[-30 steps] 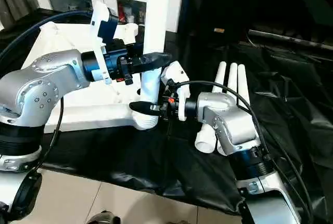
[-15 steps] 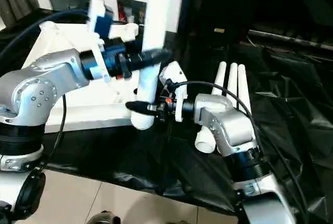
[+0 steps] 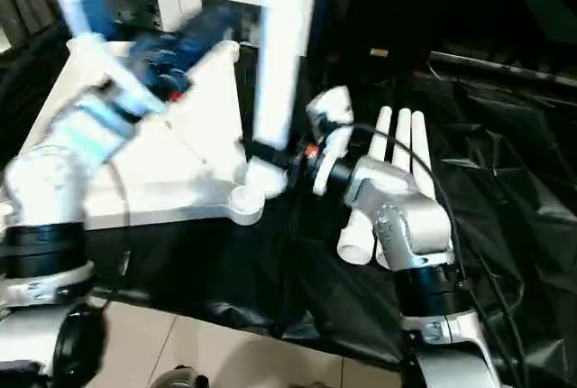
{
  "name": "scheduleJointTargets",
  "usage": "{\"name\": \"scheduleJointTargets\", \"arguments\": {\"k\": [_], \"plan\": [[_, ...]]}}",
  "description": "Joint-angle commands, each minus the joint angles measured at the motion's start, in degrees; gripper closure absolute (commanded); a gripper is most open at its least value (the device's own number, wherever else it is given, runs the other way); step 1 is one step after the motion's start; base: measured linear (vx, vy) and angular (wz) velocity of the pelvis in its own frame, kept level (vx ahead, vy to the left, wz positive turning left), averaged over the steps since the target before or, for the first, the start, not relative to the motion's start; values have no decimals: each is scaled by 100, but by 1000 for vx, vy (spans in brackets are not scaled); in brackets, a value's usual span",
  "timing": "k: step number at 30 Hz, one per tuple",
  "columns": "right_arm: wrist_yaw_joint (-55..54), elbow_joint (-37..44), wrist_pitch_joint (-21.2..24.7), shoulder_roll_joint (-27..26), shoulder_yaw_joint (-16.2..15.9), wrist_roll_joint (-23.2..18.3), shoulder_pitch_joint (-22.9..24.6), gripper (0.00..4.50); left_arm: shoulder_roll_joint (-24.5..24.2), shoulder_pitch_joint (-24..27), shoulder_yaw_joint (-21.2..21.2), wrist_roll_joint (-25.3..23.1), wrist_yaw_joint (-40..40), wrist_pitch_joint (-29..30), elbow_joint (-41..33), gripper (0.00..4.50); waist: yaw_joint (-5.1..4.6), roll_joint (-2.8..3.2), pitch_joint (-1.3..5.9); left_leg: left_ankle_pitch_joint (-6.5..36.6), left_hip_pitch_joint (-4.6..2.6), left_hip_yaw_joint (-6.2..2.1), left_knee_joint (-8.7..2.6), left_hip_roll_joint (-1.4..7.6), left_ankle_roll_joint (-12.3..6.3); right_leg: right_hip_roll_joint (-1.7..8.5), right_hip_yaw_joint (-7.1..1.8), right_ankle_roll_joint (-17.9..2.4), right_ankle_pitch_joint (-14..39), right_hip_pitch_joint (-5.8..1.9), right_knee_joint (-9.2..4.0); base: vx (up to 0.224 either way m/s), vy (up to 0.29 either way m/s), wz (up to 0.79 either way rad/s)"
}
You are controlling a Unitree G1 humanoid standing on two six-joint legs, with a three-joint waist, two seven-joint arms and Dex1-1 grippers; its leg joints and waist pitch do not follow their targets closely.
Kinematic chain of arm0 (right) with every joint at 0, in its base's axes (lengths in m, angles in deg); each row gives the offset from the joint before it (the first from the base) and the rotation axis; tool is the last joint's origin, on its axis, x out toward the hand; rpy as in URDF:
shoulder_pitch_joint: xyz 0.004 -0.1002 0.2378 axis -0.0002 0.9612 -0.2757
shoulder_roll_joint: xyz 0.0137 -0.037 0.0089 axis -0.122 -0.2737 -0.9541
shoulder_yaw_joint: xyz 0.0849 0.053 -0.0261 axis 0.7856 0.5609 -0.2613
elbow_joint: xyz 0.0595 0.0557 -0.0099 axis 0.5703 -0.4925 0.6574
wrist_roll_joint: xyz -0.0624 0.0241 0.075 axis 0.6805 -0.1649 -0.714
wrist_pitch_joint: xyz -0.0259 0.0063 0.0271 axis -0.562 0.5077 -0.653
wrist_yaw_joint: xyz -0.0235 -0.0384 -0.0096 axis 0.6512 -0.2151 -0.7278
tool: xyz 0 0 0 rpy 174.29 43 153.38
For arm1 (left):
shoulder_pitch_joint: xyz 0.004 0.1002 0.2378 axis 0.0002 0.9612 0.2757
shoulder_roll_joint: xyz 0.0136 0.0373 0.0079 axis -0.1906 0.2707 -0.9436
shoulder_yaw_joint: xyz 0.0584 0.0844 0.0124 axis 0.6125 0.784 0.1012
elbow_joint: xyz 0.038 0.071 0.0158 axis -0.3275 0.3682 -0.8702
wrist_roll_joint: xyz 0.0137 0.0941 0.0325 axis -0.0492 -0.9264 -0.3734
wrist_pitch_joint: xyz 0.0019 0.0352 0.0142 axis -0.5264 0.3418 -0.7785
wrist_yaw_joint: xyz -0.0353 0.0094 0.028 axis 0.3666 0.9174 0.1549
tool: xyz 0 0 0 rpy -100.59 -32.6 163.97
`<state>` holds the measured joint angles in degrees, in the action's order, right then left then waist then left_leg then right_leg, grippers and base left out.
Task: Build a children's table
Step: Pick table leg
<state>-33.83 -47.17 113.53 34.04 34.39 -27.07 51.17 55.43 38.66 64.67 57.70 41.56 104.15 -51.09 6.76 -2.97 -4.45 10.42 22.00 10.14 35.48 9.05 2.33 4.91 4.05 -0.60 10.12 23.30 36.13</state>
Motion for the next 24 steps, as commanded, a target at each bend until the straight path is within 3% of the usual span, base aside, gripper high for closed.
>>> {"name": "scheduleJointTargets", "arguments": {"k": [1, 4, 5, 7, 10, 15, 16, 18, 24], "plan": [[-51, -13, -118, 50, 132, 60, 0, 257, -82, 97, 147, -170, 125, 86, -154, 138, 21, 129, 484, 1192, -126, -168, -491, 379, 279, 404, -286, -1139, 1069, -300, -389, 0, 0, 0], [67, 213, 28, -7, -38, -34, 140, 257, -76, 66, 446, -596, -82, -44, -142, 138, 31, 150, 486, 1187, -139, -168, -499, 396, 231, 395, -292, -1147, 868, -302, -387, 0, 0, 0], [69, 273, 45, -54, -106, -24, 172, 257, -11, -39, 450, -607, -195, 31, 13, 138, 43, 193, 487, 1217, -142, -177, -498, 398, 248, 406, -291, -1164, 859, -299, -374, 0, 0, 0], [27, 295, 3, -122, -270, 96, 190, 257, -86, -409, 850, -1369, -764, -69, 680, 138, 57, 172, 483, 1369, -152, -183, -502, 381, 267, 399, -295, -1080, 966, -305, -398, 0, 0, 0], [-4, 217, -104, -96, -422, 252, 181, 257, -159, -645, 1248, -1827, -846, -322, 943, 138, 84, 154, 473, 1424, -132, -210, -526, 387, 336, 435, -304, -839, 1345, -321, -449, 0, 0, 0], [-1, 107, -193, -66, -515, 407, 185, 257, 57, -895, 1252, -1568, -692, -132, 449, 138, 91, 116, 506, 1070, -115, -180, -484, 395, 305, 447, -294, -1154, 783, -327, -362, 0, 0, 0], [1, 91, -202, -64, -520, 418, 184, 257, 75, -911, 1245, -1534, -685, -109, 395, 138, 98, 136, 502, 1010, -114, -177, -472, 398, 261, 446, -292, -1230, 655, -317, -356, 0, 0, 0], [-12, 1, -244, -49, -534, 469, 154, 257, 96, -958, 1250, -1415, -647, -29, 243, 138, 109, 104, 493, 1025, -103, -167, -473, 392, 204, 448, -291, -1284, 691, -327, -360, 0, 0, 0], [-1, -130, -328, -55, -603, 570, 131, 257, 63, -812, 1396, -1497, -575, -43, 149, 138, 124, 106, 472, 1223, -119, -170, -489, 394, 212, 445, -296, -1112, 1229, -305, -422, 0, 0, 0]]}}
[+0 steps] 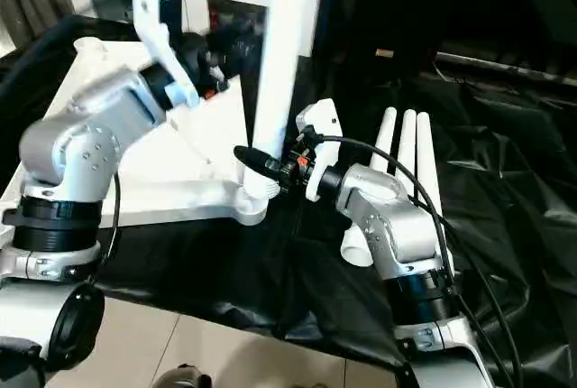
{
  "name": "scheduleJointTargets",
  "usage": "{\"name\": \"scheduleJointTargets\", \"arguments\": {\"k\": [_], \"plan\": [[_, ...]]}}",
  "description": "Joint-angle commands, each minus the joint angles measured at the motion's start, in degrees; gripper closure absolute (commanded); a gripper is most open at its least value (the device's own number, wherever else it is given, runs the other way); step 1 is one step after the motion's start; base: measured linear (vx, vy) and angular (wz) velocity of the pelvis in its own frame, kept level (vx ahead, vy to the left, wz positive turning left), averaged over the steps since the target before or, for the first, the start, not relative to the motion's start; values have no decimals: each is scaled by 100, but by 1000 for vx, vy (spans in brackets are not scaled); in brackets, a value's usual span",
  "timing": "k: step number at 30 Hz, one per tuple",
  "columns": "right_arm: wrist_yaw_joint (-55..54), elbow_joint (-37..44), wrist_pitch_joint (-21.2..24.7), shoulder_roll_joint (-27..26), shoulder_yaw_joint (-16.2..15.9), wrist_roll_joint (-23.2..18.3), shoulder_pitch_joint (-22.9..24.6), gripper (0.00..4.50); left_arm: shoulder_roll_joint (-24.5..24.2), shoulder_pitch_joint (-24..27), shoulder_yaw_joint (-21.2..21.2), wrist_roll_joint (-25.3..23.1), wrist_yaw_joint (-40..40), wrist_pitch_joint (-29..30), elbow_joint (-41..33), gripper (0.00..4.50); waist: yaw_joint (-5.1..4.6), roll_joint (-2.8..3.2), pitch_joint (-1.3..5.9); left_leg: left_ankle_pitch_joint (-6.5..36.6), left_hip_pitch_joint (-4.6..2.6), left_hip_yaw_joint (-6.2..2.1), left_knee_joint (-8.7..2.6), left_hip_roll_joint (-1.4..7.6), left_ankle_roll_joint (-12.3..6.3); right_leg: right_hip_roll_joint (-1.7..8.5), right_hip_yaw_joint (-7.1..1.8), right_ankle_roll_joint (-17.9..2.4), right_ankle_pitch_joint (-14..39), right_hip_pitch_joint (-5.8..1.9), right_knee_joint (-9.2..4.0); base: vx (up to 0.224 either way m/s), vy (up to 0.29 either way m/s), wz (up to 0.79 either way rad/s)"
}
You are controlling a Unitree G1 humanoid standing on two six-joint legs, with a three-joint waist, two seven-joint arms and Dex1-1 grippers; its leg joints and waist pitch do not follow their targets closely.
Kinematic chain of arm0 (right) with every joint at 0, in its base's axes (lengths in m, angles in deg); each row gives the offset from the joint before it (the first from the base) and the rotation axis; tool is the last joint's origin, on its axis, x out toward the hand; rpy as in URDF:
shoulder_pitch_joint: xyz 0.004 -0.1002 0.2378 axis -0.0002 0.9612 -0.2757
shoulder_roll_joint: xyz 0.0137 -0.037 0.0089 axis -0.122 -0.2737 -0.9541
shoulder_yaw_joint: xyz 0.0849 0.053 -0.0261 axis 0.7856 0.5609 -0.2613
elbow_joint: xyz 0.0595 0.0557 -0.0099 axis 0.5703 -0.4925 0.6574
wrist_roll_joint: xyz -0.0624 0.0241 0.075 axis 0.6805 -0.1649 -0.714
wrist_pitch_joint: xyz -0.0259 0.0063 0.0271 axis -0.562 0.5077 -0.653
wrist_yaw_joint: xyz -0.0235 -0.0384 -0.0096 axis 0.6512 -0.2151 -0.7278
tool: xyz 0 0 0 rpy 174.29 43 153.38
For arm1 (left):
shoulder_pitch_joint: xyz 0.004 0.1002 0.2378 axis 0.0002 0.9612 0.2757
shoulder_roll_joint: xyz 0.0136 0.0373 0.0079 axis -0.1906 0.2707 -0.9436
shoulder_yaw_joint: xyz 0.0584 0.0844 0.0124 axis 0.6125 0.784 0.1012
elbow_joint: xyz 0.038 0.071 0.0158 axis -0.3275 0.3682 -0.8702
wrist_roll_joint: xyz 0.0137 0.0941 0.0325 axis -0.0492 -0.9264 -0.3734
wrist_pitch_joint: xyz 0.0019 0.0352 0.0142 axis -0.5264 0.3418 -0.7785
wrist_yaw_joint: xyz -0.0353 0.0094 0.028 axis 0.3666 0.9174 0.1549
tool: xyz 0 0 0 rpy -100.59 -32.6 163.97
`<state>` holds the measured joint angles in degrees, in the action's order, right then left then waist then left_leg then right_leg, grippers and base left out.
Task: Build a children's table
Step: Pick table leg
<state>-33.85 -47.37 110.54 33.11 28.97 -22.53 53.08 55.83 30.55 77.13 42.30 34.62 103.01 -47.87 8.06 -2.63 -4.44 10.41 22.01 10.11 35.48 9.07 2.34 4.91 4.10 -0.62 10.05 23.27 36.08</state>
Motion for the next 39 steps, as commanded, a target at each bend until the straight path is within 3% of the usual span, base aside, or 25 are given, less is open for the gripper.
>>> {"name": "scheduleJointTargets", "arguments": {"k": [1, 7, 11, 13, 14, 17, 18, 19, 20, 21, 23, 24, 25, 26, 27, 29, 30, 31, 32, 36, 39], "plan": [[-5, -118, -27, 32, -61, 120, -65, 257, 21, 7, 156, 23, 119, 65, -159, 138, -6, 72, 470, 1224, -121, -167, -489, 391, 211, 445, -301, -1110, 1236, -302, -418, 0, 0, 0], [-21, -116, -86, 20, -103, 145, -27, 257, 47, 102, 166, -11, 128, 59, -239, 138, -9, 99, 479, 1212, -108, -183, -499, 399, 250, 437, -297, -1087, 1109, -302, -397, 0, 0, 0], [-45, -136, -108, -5, -87, 157, -34, 257, 49, 117, 158, -10, 164, -34, -225, 138, -8, 71, 478, 1188, -111, -172, -495, 391, 219, 436, -299, -1118, 1046, -302, -397, 0, 0, 0], [-103, -206, -190, -60, -55, 157, -69, 257, 50, 139, 76, 3, 149, -140, -241, 138, -16, -7, 473, 1205, -104, -160, -497, 390, 199, 441, -301, -1094, 1165, -307, -417, 0, 0, 0], [-104, -207, -191, -61, -54, 157, -69, 257, 50, 139, 75, 3, 149, -142, -241, 138, -2, 20, 471, 1202, -107, -167, -495, 392, 195, 455, -303, -1094, 1218, -301, -406, 0, 0, 0], [-300, -394, -481, -237, 146, 116, -190, 257, -62, 176, -136, -147, -42, -329, -55, 138, -5, 9, 461, 1206, -105, -170, -505, 398, 197, 462, -304, -1024, 1440, -290, -432, 0, 0, 0], [-384, -530, -692, -320, 296, 70, -267, 257, -211, 225, -189, -282, -69, -430, 68, 138, -8, -70, 461, 1173, -87, -174, -513, 396, 192, 493, -302, -925, 1678, -286, -429, 0, 0, 0], [-435, -622, -833, -373, 396, 39, -318, 257, -316, 259, -217, -373, -77, -497, 149, 138, -21, -51, 462, 1181, -89, -173, -513, 398, 210, 492, -303, -884, 1727, -268, -441, 0, 0, 0], [-451, -756, -1006, -399, 503, 10, -374, 257, -494, 342, -257, -436, 19, -562, 201, 138, -38, -72, 451, 1205, -101, -166, -517, 400, 230, 473, -301, -839, 1759, -255, -454, 0, 0, 0], [-513, -882, -1064, -388, 568, 24, -424, 257, -644, 438, -295, -449, 148, -611, 198, 138, -49, -32, 447, 1259, -107, -176, -530, 405, 279, 462, -306, -797, 1739, -250, -433, 0, 0, 0], [-568, -1047, -1097, -359, 642, 33, -493, 257, -835, 591, -303, -426, 382, -623, 123, 138, -58, -14, 455, 1261, -142, -166, -534, 405, 336, 444, -302, -829, 1587, -231, -419, 0, 0, 0], [-598, -1110, -1092, -350, 676, 27, -518, 257, -894, 654, -293, -396, 481, -590, 78, 138, -71, 35, 459, 1245, -130, -173, -545, 403, 363, 432, -302, -901, 1389, -235, -396, 0, 0, 0], [-645, -1195, -1078, -342, 726, 13, -550, 257, -949, 729, -286, -337, 590, -518, 24, 138, -45, 55, 472, 1225, -166, -155, -532, 396, 360, 425, -300, -987, 1187, -217, -384, 0, 0, 0], [-673, -1250, -1071, -339, 760, -1, -569, 257, -981, 776, -280, -295, 658, -465, -9, 138, -41, 48, 472, 1194, -155, -151, -531, 398, 350, 428, -304, -1041, 1085, -228, -366, 0, 0, 0], [-693, -1414, -1122, -304, 756, 58, -621, 257, -1212, 937, -33, -503, 932, -623, 3, 138, -12, 95, 483, 1183, -166, -152, -528, 397, 353, 420, -298, -1112, 933, -219, -359, 0, 0, 0], [-747, -1551, -1207, -235, 671, 236, -612, 257, -1665, 1223, 610, -1099, 1378, -1080, 69, 138, -19, 81, 477, 1204, -145, -157, -542, 393, 332, 413, -299, -1086, 914, -244, -354, 0, 0, 0], [-764, -1685, -1285, -167, 574, 420, -589, 257, -2003, 1515, 1136, -1513, 1871, -1560, 164, 138, -11, 36, 472, 1192, -143, -166, -556, 404, 292, 424, -305, -992, 1012, -251, -383, 0, 0, 0], [-764, -1685, -1285, -167, 574, 420, -589, 257, -2003, 1515, 1136, -1513, 1871, -1560, 164, 138, -33, 51, 464, 1213, -141, -147, -558, 399, 328, 430, -320, -935, 1102, -246, -368, 0, 0, 0], [-712, -1683, -1226, -143, 541, 431, -549, 257, -2112, 1668, 1367, -1605, 2118, -1671, 217, 138, -38, 26, 460, 1215, -149, -144, -564, 400, 338, 434, -321, -938, 1151, -244, -380, 0, 0, 0], [-321, -1495, -954, -21, 342, 455, -352, 257, -2220, 2090, 2020, -1952, 2697, -1969, 604, 138, -40, 64, 449, 1463, -159, -151, -582, 418, 384, 449, -331, -984, 1325, -228, -395, 0, 0, 0], [-217, -1505, -1002, 28, 292, 468, -302, 257, -2137, 1952, 2226, -2375, 2579, -2293, 1299, 138, -49, 54, 437, 1639, -169, -148, -584, 401, 394, 444, -336, -934, 1533, -214, -441, 0, 0, 0]]}}
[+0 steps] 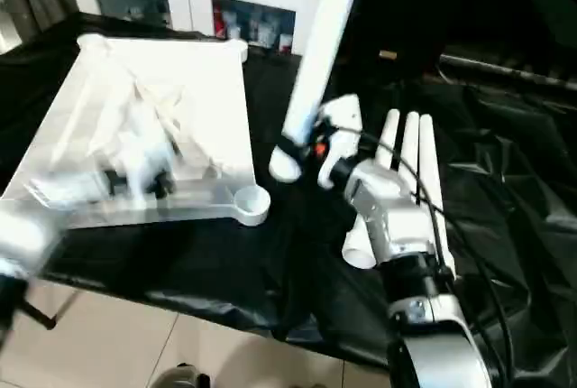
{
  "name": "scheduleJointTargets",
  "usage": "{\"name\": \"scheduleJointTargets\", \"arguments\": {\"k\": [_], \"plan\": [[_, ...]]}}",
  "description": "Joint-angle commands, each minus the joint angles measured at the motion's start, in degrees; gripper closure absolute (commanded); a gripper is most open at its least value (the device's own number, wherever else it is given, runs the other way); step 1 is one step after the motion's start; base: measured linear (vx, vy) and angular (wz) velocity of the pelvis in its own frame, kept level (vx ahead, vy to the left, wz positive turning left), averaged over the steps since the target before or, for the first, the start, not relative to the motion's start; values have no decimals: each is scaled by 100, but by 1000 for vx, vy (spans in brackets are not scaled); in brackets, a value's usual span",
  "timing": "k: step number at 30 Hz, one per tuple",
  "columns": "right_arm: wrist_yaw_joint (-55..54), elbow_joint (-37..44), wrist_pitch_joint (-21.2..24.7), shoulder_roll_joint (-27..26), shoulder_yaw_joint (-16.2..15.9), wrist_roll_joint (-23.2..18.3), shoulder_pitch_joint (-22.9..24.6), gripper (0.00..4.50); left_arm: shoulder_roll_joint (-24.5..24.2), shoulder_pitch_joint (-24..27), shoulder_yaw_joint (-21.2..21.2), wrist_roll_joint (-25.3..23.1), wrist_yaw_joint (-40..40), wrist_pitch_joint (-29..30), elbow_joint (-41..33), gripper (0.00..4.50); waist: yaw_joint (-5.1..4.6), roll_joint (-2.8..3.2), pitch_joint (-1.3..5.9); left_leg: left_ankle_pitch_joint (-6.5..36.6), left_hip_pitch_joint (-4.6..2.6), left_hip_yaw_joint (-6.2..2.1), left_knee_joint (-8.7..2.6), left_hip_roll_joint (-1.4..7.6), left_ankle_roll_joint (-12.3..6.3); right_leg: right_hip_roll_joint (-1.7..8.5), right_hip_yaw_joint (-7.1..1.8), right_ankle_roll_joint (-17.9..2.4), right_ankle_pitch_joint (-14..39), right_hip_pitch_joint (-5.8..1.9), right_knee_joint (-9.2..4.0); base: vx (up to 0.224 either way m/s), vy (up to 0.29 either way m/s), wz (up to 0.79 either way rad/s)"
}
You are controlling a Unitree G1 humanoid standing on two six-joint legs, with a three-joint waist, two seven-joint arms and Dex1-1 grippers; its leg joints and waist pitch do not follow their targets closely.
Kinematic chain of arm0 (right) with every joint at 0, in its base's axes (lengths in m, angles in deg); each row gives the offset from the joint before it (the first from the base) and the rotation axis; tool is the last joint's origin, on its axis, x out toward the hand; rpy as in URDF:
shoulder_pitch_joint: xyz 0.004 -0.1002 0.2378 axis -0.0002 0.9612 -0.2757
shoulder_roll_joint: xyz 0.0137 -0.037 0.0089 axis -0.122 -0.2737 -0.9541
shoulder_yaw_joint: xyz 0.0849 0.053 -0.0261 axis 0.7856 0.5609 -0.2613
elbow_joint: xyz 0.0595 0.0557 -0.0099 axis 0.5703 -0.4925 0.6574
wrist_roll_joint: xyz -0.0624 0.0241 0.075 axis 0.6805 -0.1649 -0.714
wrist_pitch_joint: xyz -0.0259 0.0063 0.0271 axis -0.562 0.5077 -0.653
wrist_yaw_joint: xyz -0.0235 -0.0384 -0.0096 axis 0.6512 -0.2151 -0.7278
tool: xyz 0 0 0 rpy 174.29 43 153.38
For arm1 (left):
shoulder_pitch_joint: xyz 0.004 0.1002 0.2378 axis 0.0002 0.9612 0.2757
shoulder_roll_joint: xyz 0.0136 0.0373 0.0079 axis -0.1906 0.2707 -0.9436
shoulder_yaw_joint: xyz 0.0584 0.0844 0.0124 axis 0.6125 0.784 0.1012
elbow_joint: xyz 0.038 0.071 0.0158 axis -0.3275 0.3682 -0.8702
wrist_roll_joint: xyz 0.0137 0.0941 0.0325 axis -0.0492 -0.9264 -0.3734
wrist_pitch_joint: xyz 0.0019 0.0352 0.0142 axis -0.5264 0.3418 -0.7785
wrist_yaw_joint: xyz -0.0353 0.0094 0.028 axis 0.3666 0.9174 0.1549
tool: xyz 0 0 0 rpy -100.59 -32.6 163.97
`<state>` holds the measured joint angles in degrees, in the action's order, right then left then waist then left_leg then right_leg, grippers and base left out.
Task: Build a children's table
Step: Pick table leg, then insert table leg to table base
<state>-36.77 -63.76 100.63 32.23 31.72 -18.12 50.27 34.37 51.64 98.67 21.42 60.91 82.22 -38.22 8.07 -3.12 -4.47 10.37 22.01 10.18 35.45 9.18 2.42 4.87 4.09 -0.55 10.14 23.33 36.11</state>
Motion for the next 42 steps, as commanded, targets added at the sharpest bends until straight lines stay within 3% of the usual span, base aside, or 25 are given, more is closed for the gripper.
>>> {"name": "scheduleJointTargets", "arguments": {"k": [1, 4, 5, 9, 10, 14, 23, 34, 38, 39, 42], "plan": [[88, 123, -31, 122, 17, 21, -19, 257, 38, -247, 95, -365, -107, -292, 559, 138, -50, 103, 441, 1642, -169, -154, -581, 390, 387, 448, -335, -941, 1525, -219, -444, 0, 0, 0], [124, 124, -59, 131, 18, 25, -1, 257, 74, -428, 125, -533, -107, -531, 989, 138, -50, 106, 443, 1861, -173, -197, -590, 416, 479, 494, -332, -903, 1834, -226, -450, 0, 0, 0], [142, 151, -52, 137, 15, 27, 21, 257, 84, -513, 133, -583, -92, -617, 1167, 138, -46, 137, 447, 1868, -177, -200, -589, 416, 487, 498, -331, -920, 1824, -222, -450, 0, 0, 0], [186, 261, 7, 153, -6, 6, 91, 257, 81, -695, 111, -530, 90, -650, 1442, 138, -44, 128, 465, 1734, -177, -183, -571, 416, 453, 492, -332, -1062, 1489, -220, -419, 0, 0, 0], [199, 321, 34, 163, -16, -2, 134, 257, 77, -764, 90, -478, 216, -651, 1547, 156, -33, 166, 466, 1682, -179, -183, -570, 416, 435, 490, -330, -1102, 1388, -219, -411, 0, 0, 0], [232, 420, 88, 195, -29, -23, 222, 257, 36, -849, 91, -494, 562, -696, 1796, 200, -50, 153, 470, 1665, -172, -178, -570, 420, 435, 483, -322, -1200, 1227, -227, -389, 0, 0, 0], [308, 447, 149, 202, -36, -46, 239, 257, 45, -1020, -81, -500, 735, -878, 2188, 254, -41, 120, 448, 1886, -185, -187, -578, 434, 442, 520, -331, -1163, 1670, -214, -442, 0, 0, 0], [393, 475, 202, 192, -72, -43, 235, 257, 87, -1214, -176, -586, 960, -1023, 2576, 358, -31, 130, 459, 1698, -172, -181, -575, 434, 406, 524, -330, -1199, 1443, -222, -413, 0, 0, 0], [398, 472, 200, 183, -79, -39, 234, 257, 99, -1195, -126, -663, 1005, -1058, 2620, 386, -30, 129, 451, 1767, -177, -184, -579, 440, 417, 532, -334, -1195, 1517, -218, -423, 0, 0, 0], [402, 476, 209, 176, -81, -38, 231, 257, 96, -1168, -94, -709, 1057, -1073, 2632, 411, -33, 140, 444, 1860, -183, -193, -588, 445, 438, 536, -333, -1163, 1652, -213, -439, 0, 0, 0], [414, 468, 211, 168, -75, -35, 223, 257, 79, -1136, -46, -763, 1116, -1107, 2652, 421, -34, 141, 451, 1889, -187, -197, -591, 447, 464, 536, -334, -1172, 1633, -208, -433, 0, 0, 0]]}}
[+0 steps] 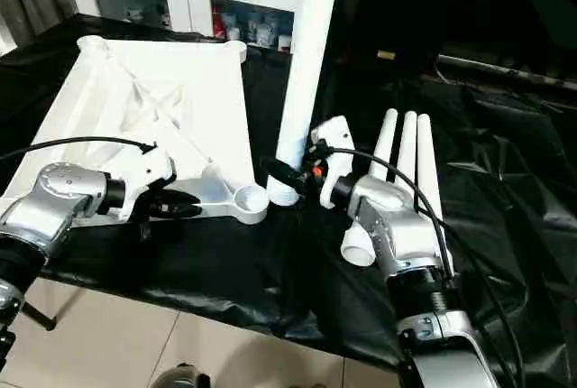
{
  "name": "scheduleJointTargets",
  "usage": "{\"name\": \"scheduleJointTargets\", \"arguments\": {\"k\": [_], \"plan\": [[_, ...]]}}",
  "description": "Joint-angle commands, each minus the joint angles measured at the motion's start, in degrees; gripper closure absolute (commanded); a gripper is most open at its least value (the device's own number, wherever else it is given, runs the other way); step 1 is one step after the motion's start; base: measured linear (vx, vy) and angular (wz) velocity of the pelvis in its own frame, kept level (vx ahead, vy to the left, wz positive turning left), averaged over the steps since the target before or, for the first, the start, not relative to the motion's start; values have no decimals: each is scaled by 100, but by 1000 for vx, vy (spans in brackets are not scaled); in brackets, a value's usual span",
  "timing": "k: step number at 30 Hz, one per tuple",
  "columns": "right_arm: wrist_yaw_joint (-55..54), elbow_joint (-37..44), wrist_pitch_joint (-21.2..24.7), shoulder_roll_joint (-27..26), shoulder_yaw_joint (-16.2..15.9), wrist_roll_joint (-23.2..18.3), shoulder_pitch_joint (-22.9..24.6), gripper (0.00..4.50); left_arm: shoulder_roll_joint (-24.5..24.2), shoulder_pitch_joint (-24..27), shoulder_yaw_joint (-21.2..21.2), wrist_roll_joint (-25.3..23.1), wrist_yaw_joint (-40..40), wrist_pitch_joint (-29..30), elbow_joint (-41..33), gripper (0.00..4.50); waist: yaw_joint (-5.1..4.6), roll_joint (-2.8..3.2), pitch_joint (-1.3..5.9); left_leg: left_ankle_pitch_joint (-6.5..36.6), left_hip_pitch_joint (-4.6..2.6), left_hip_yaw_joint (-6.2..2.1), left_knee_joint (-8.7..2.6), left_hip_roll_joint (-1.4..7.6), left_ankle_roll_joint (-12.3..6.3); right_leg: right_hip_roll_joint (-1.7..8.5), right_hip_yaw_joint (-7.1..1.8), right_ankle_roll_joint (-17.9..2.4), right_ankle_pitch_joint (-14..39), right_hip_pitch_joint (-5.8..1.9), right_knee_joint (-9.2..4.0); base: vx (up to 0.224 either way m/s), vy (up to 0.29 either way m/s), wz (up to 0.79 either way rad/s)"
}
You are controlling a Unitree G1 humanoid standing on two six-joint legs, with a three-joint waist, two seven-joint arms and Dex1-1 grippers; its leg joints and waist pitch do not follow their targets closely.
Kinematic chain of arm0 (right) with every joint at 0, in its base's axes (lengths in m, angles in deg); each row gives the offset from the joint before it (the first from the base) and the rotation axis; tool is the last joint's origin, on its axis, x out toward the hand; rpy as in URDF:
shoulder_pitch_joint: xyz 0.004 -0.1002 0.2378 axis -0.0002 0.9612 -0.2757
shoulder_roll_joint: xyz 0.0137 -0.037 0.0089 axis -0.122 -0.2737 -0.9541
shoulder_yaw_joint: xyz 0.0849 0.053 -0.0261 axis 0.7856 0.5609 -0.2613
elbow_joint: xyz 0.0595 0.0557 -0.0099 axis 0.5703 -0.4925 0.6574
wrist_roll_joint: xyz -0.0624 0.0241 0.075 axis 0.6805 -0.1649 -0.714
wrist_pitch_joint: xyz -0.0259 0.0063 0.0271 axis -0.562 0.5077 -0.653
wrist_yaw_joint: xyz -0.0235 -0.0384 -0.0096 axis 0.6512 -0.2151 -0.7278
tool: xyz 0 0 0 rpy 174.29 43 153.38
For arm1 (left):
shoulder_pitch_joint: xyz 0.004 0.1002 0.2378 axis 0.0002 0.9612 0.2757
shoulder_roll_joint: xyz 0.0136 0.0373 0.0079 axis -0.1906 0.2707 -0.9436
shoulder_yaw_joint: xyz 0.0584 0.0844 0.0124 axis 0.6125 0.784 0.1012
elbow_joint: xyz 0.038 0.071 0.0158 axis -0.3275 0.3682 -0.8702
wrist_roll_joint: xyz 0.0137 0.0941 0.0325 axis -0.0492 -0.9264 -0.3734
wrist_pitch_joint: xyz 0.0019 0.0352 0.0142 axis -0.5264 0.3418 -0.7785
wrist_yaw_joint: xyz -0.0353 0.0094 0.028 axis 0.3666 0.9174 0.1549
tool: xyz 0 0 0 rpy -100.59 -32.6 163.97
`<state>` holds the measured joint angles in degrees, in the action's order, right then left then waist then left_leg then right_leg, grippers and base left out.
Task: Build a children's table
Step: Insert table leg to table base
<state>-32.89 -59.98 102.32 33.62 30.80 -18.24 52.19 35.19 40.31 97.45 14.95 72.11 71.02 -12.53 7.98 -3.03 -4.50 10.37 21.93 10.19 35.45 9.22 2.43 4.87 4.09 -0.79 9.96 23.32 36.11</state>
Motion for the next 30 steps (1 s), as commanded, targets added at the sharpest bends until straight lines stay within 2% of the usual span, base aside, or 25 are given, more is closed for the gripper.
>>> {"name": "scheduleJointTargets", "arguments": {"k": [1, 6, 10, 13, 15, 17, 18, 19, 20, 24, 25, 26, 30], "plan": [[31, 87, 42, 27, 20, -23, 29, 257, 2, -6, 68, -118, -7, -1, 106, 435, -30, 130, 456, 1863, -167, -202, -594, 444, 464, 535, -333, -1162, 1590, -217, -420, 0, 0, 0], [51, 96, 65, 7, 10, -29, 27, 257, 15, -31, 54, -150, 23, -43, 176, 448, -88, 117, 461, 1725, -144, -195, -585, 432, 414, 529, -327, -1236, 1383, -242, -400, 0, 0, 0], [126, 136, 269, -23, -13, -133, 17, 257, 65, -1, 23, -175, 14, 29, 53, 449, -131, 138, 443, 1873, -163, -199, -583, 436, 405, 534, -333, -1233, 1633, -226, -436, 0, 0, 0], [283, 157, 491, -13, -106, -198, -7, 257, 111, 119, 50, -169, -34, 210, -301, 450, -130, 128, 448, 1868, -165, -205, -583, 455, 397, 544, -334, -1258, 1624, -235, -430, 0, 0, 0], [361, 45, 406, -17, -215, -96, -71, 257, 264, 410, 74, 15, -72, 598, -1054, 450, -139, 84, 451, 1732, -154, -188, -585, 468, 377, 539, -328, -1312, 1451, -234, -408, 0, 0, 0], [362, -4, 400, -45, -195, -110, -128, 257, 344, 517, 112, 36, -137, 741, -1320, 450, -119, 110, 454, 1628, -163, -174, -572, 465, 352, 533, -332, -1363, 1302, -220, -395, 0, 0, 0], [364, -33, 410, -62, -177, -129, -165, 257, 377, 552, 135, 27, -169, 791, -1417, 450, -102, 53, 455, 1521, -153, -157, -567, 456, 281, 527, -328, -1372, 1258, -234, -392, 0, 0, 0], [364, -33, 410, -62, -177, -129, -165, 257, 377, 552, 135, 27, -169, 791, -1417, 450, -102, 53, 455, 1521, -153, -157, -567, 456, 281, 527, -328, -1372, 1258, -234, -392, 0, 0, 0], [328, -92, 397, -94, -144, -138, -222, 257, 413, 573, 156, -14, -238, 852, -1481, 450, -97, 31, 447, 1515, -152, -153, -568, 447, 254, 518, -327, -1334, 1348, -229, -403, 0, 0, 0], [312, -268, 329, -143, -148, -94, -350, 257, 462, 649, 174, -124, -371, 946, -1682, 450, -85, 20, 429, 1606, -151, -172, -570, 450, 273, 547, -337, -1139, 1860, -220, -450, 0, 0, 0], [342, -304, 310, -133, -194, -55, -370, 257, 461, 674, 152, -150, -419, 988, -1743, 450, -87, -1, 426, 1606, -144, -174, -578, 451, 270, 540, -332, -1110, 1903, -222, -456, 0, 0, 0], [360, -326, 299, -128, -224, -30, -383, 257, 458, 690, 135, -165, -451, 1023, -1783, 450, -87, 9, 427, 1607, -147, -176, -578, 449, 276, 537, -332, -1078, 1934, -211, -454, 0, 0, 0], [428, -360, 316, -99, -215, -27, -410, 257, 370, 744, 88, -260, -590, 1069, -1840, 450, -92, -13, 436, 1481, -131, -169, -579, 439, 243, 521, -327, -1063, 1745, -217, -441, 0, 0, 0]]}}
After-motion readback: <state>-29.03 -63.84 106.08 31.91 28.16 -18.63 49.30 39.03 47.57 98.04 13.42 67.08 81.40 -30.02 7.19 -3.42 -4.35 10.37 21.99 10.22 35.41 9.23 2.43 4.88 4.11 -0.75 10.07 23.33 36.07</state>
